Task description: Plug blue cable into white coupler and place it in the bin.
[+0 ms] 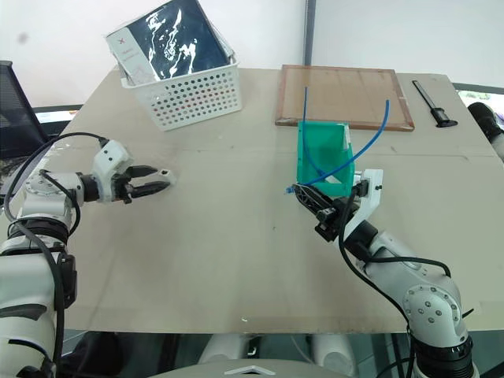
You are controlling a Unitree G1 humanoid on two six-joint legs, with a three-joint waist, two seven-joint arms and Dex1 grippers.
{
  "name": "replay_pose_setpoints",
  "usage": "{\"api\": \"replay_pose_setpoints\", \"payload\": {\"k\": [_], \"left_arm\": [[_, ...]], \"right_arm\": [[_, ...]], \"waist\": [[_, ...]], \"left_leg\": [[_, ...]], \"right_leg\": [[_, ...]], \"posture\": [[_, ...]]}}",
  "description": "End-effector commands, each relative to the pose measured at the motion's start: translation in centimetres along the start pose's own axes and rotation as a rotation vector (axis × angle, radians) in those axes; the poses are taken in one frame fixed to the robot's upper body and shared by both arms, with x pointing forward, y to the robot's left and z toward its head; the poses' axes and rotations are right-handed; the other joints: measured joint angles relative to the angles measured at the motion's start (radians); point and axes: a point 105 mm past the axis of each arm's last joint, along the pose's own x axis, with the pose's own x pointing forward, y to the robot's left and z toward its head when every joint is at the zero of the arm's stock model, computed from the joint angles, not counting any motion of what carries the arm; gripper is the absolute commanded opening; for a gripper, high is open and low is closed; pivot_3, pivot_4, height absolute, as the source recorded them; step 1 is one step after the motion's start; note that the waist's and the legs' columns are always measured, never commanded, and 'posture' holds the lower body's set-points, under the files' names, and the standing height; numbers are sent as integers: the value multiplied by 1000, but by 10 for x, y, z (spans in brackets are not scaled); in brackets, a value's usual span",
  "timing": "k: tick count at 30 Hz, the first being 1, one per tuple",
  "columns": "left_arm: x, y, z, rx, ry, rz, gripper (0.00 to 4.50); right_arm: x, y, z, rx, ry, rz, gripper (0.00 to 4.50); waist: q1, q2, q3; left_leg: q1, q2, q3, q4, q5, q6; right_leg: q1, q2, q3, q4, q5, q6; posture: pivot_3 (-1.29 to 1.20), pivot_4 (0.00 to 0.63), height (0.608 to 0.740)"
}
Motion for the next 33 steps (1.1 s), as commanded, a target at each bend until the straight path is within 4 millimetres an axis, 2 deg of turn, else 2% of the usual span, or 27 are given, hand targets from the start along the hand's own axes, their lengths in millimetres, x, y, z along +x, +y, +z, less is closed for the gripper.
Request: {"api": "replay_pose_setpoints", "payload": {"k": [1,4,7,8,9,11,18,23,26,28,30,33], "left_arm": [[1,5,11,48,-9,18,2984],[5,3,9,88,18,8,2984],[8,-1,10,92,10,-11,2398],[9,-2,9,93,10,-19,1969],[9,-3,9,92,5,-21,1274],[10,-4,9,80,-11,-24,813],[15,-19,14,48,-97,-120,710],[42,-59,33,76,-200,-313,710],[64,-88,47,92,-224,-345,710],[80,-118,64,114,-243,-346,710],[86,-137,75,114,-245,-329,710],[96,-180,91,115,-220,-373,710]], "right_arm": [[-2,11,8,-24,-39,33,0],[-3,11,7,-23,-45,26,0],[-4,11,7,-23,-48,19,0],[-4,11,7,-23,-49,17,0],[-5,11,7,-22,-50,16,0],[-5,11,7,-22,-51,14,0],[-6,10,6,-31,-45,11,0],[-6,8,6,-74,-22,11,0],[-6,8,6,-117,-4,12,0],[-7,8,7,-150,5,9,0],[-8,8,8,-172,11,6,0],[-7,7,8,-254,52,-7,0]], "waist": [[0,0,0],[-1,0,0],[0,0,0],[-1,0,0],[-1,0,0],[-1,0,0],[-1,0,0],[3,0,0],[1,-1,0],[0,-1,0],[0,0,0],[-1,-1,0]], "left_leg": [[0,0,0,0,0,0],[0,0,0,0,0,0],[0,0,0,0,0,0],[0,0,0,0,0,0],[0,0,0,0,0,0],[0,0,0,0,0,0],[0,0,0,0,0,0],[0,0,0,1,0,0],[0,1,-1,1,0,0],[0,0,-3,1,0,0],[0,0,-4,1,0,0],[0,0,-4,1,0,0]], "right_leg": [[0,0,0,0,0,0],[0,0,0,0,0,0],[0,0,0,0,0,0],[0,0,0,0,0,0],[0,0,0,0,0,0],[0,0,0,0,0,0],[0,0,0,0,0,0],[0,-1,0,1,0,0],[0,-3,1,1,0,0],[0,-3,2,1,0,0],[0,-3,3,1,0,0],[0,-4,2,1,0,0]], "posture": [[0,150,738],[0,150,738],[0,150,738],[0,150,738],[0,150,738],[0,150,738],[0,150,738],[0,150,738],[0,150,738],[0,150,738],[0,150,738],[0,150,738]]}}
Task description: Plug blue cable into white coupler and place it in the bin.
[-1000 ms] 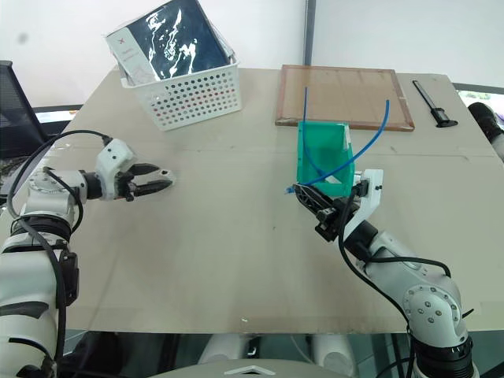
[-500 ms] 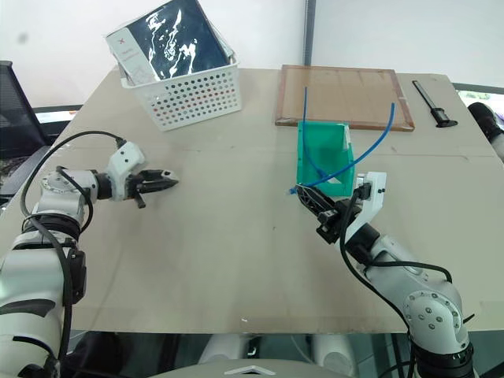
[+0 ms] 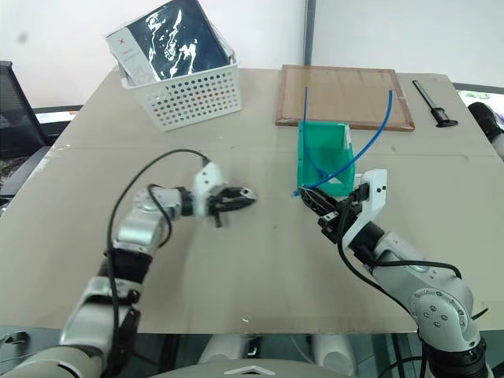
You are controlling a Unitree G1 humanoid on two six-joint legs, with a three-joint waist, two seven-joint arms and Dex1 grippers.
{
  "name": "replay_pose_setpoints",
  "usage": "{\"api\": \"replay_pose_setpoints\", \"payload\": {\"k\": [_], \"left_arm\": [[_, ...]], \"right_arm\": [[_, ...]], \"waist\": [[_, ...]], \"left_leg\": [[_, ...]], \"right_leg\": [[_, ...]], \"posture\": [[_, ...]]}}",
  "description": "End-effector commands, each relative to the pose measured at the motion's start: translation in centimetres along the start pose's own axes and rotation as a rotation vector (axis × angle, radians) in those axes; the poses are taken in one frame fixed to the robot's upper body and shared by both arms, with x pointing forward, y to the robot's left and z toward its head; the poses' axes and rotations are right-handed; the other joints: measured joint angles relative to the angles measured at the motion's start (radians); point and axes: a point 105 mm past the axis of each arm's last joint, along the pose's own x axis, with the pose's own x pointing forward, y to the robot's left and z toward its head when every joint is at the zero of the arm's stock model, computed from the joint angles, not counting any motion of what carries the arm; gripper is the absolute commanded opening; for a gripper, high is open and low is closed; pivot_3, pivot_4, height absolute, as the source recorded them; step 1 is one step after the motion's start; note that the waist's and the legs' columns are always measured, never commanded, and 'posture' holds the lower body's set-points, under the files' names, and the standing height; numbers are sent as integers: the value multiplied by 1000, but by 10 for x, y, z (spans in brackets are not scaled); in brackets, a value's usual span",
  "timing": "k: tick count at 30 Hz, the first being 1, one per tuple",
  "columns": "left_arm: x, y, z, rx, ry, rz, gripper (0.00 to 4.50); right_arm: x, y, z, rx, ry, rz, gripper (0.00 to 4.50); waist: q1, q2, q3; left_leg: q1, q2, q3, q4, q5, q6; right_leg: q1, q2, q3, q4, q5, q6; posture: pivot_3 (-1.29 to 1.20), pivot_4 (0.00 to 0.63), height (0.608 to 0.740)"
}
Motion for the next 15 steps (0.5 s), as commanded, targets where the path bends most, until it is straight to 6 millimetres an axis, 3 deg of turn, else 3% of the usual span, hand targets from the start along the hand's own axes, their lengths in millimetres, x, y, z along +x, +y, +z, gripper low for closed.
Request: {"api": "replay_pose_setpoints", "payload": {"k": [1,8,15], "left_arm": [[28,-28,29,54,42,-7,710],[53,-57,32,95,76,-115,710],[60,-58,30,140,80,-157,710]], "right_arm": [[1,9,7,-126,26,29,0],[14,5,-3,-268,159,56,0],[26,-10,-19,-382,304,62,0]], "waist": [[-2,0,0],[0,1,0],[6,1,0]], "left_leg": [[1,0,0,0,0,0],[3,-1,1,0,0,0],[2,-1,2,0,0,0]], "right_leg": [[0,2,0,0,0,0],[1,5,1,0,0,0],[1,4,1,-1,0,-1]], "posture": [[0,150,738],[0,150,738],[0,150,738]]}}
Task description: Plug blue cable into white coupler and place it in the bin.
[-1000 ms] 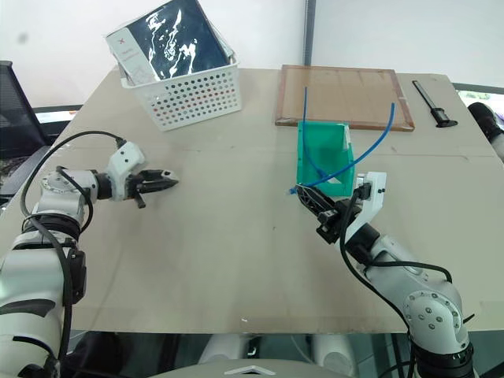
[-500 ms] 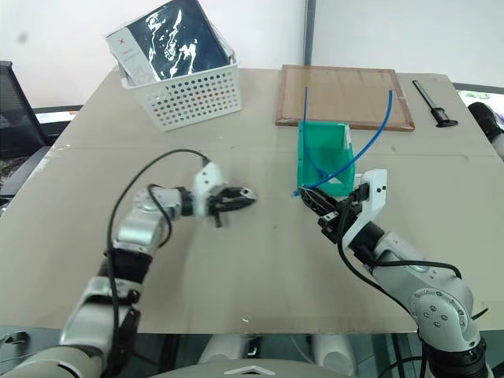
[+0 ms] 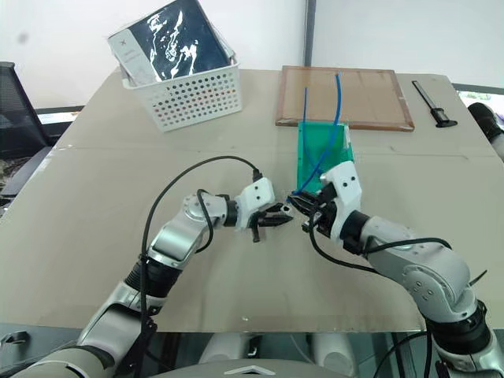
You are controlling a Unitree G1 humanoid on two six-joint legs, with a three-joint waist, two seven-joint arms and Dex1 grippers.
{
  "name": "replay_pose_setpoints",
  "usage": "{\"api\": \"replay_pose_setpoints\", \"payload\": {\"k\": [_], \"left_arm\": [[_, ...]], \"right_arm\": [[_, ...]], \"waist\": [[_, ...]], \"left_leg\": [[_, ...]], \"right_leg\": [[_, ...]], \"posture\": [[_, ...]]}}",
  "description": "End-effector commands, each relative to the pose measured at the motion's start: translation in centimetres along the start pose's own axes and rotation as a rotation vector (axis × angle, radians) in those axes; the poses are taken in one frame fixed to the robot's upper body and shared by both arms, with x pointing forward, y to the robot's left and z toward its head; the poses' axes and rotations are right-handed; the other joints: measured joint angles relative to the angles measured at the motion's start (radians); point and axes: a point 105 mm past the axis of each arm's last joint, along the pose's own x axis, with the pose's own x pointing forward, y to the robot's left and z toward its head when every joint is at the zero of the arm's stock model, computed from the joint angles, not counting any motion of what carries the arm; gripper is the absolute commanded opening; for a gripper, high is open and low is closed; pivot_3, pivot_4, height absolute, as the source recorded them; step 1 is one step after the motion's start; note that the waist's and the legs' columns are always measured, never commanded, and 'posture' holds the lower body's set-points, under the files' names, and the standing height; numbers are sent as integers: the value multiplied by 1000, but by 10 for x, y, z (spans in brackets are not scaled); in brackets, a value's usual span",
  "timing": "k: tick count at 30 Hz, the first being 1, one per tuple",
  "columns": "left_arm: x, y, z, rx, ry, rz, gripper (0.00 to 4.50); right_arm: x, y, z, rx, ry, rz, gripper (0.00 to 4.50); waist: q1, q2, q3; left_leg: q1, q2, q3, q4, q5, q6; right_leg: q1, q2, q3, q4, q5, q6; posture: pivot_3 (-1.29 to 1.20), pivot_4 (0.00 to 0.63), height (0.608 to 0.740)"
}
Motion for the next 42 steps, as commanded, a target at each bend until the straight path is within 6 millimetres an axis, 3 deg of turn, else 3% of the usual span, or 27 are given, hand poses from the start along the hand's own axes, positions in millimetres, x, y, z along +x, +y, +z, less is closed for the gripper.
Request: {"api": "replay_pose_setpoints", "payload": {"k": [1,11,21,27,34,42], "left_arm": [[4,-1,4,39,-10,-31,710],[6,0,1,51,-7,-52,710],[6,3,1,54,-5,-51,710],[6,3,1,59,-4,-53,710],[6,4,2,62,-4,-54,710],[6,4,2,65,-5,-53,710]], "right_arm": [[5,-6,-2,-66,44,6,0],[18,-24,-9,-112,112,-12,0],[22,-13,-9,-57,115,66,0],[20,-24,-18,-59,154,34,0],[15,-33,-6,-33,106,17,0],[16,-28,-9,-32,137,56,0]], "waist": [[1,0,0],[0,0,0],[0,0,0],[0,0,0],[0,0,0],[0,0,0]], "left_leg": [[0,-1,0,0,0,0],[0,-1,1,0,0,0],[0,-1,0,0,0,0],[0,-1,0,0,0,0],[0,-1,0,0,0,0],[0,-1,0,0,0,0]], "right_leg": [[0,0,0,0,0,0],[0,-1,-1,0,0,0],[0,-1,-1,0,0,0],[1,-1,-1,0,0,0],[1,-1,-2,0,0,0],[1,-1,-1,0,0,0]], "posture": [[0,150,738],[0,150,738],[0,150,738],[0,150,738],[0,150,738],[0,150,738]]}}
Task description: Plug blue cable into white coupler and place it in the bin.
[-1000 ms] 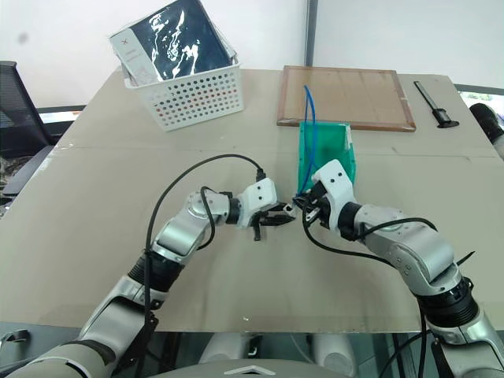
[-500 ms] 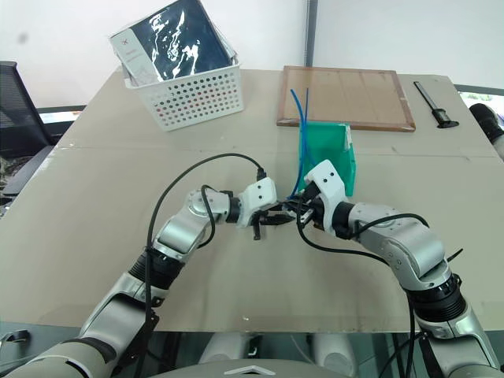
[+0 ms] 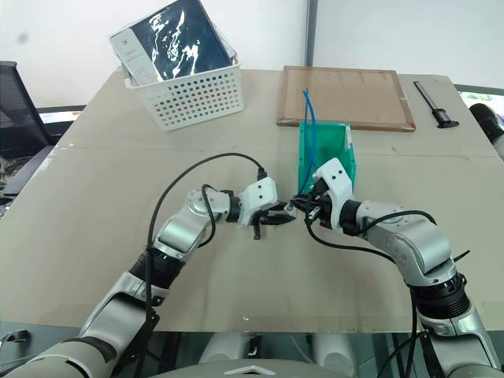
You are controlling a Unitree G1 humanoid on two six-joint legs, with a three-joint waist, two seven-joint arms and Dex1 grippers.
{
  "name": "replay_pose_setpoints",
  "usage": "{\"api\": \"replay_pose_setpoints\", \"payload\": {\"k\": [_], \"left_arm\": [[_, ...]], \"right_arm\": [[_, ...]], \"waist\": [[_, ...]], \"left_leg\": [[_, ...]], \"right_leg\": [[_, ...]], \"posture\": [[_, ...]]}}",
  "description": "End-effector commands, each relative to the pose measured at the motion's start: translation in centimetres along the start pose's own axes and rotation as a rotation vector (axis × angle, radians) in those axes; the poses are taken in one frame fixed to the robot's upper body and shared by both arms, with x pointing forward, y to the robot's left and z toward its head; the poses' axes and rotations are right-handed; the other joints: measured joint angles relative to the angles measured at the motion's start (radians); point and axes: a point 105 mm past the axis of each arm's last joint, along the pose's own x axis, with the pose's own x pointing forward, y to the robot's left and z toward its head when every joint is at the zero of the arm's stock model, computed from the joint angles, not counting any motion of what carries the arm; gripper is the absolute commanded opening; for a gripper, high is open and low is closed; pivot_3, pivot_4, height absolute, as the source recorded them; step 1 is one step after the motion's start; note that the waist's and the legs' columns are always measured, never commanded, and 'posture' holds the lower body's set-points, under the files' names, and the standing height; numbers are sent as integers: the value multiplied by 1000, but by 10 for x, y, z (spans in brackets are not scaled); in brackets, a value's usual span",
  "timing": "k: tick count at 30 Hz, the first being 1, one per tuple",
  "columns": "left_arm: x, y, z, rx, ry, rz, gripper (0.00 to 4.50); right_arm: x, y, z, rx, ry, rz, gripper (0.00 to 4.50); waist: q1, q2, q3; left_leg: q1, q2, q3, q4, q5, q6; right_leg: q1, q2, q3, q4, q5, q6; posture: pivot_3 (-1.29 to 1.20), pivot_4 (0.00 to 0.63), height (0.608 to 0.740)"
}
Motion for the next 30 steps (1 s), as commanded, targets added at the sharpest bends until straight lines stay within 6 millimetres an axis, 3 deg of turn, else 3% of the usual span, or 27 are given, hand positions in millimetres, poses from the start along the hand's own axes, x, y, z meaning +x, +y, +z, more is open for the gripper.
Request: {"api": "replay_pose_setpoints", "payload": {"k": [1,8,19,27,30], "left_arm": [[2,0,2,20,1,-5,710],[2,0,2,27,-1,-1,710],[3,2,3,27,-8,16,710],[5,2,4,22,-15,18,710],[4,2,4,16,-23,25,710]], "right_arm": [[-1,1,5,-26,1,0,0],[7,-1,-10,-161,123,-30,0],[16,21,-24,-245,220,32,0],[19,9,-53,-234,258,-4,0],[18,9,-32,-276,116,-2,942]], "waist": [[0,0,0],[-1,0,0],[-1,0,-1],[-1,0,-5],[0,-1,-5]], "left_leg": [[0,0,0,0,0,0],[0,0,0,0,0,0],[1,0,0,0,0,0],[2,0,0,0,0,0],[5,0,1,0,0,0]], "right_leg": [[0,0,0,0,0,0],[0,0,0,0,0,0],[1,0,0,0,0,0],[2,0,0,0,0,0],[5,0,0,-1,0,0]], "posture": [[0,150,738],[0,150,738],[0,150,738],[0,150,738],[0,150,738]]}}
